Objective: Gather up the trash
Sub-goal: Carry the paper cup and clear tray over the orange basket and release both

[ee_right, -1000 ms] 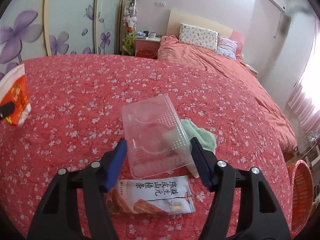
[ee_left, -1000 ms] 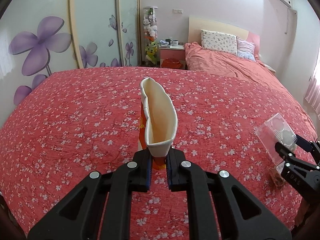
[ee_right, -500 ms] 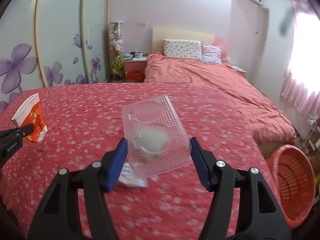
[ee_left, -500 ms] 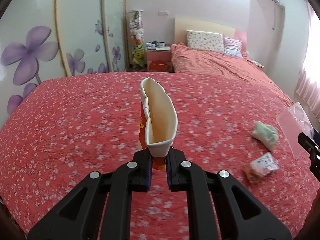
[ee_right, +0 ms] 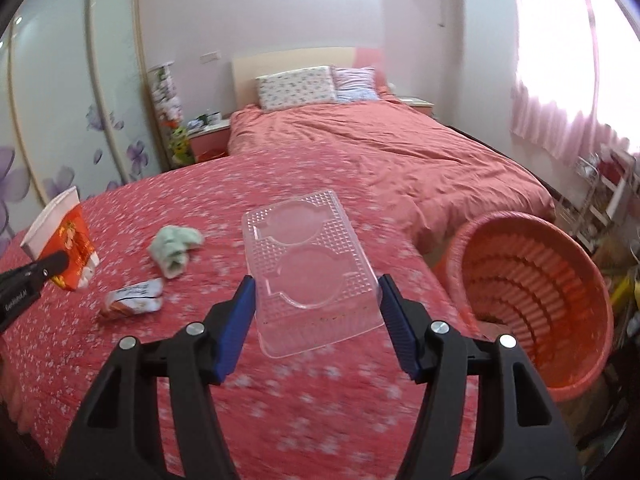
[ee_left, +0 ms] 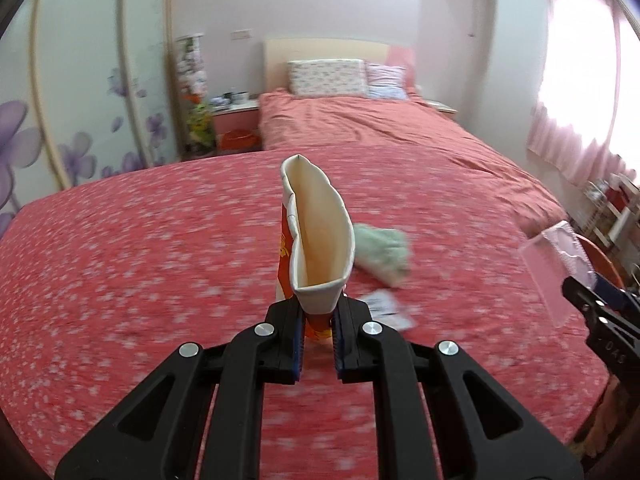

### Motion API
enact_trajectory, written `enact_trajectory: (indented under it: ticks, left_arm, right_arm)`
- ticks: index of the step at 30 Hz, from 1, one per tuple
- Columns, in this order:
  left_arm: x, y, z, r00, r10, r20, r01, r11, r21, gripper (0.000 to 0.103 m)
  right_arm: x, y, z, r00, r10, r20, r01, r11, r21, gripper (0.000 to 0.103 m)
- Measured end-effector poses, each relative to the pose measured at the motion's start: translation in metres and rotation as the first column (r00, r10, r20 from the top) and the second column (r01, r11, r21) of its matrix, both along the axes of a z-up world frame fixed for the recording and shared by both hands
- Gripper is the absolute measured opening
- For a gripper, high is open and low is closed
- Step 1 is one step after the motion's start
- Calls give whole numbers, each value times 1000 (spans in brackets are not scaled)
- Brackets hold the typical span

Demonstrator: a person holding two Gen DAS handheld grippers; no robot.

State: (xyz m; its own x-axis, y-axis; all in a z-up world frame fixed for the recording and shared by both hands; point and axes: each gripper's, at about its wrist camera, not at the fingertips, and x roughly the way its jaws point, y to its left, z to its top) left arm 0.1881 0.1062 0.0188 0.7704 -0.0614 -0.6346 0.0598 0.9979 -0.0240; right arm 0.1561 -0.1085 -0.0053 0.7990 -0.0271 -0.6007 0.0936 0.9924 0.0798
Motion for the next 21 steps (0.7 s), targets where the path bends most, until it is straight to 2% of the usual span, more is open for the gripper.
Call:
enact_trajectory:
  ticks: [5, 14, 21]
  left_arm:
    - [1, -43, -3, 997, -82, -7, 81, 997, -10, 11]
    - [3, -108, -5, 977, -214, -21, 214, 976, -39, 11]
    - [0, -170, -1, 937, -349, 4, 349, 935, -71, 11]
  right_arm:
    - [-8, -30, -7, 999, -52, -3, 52, 997, 50, 61]
    - [-22, -84, 0, 989, -144, 31, 141, 988, 68, 61]
    - [-43, -145, -1, 963, -265, 39, 262, 962, 82, 61]
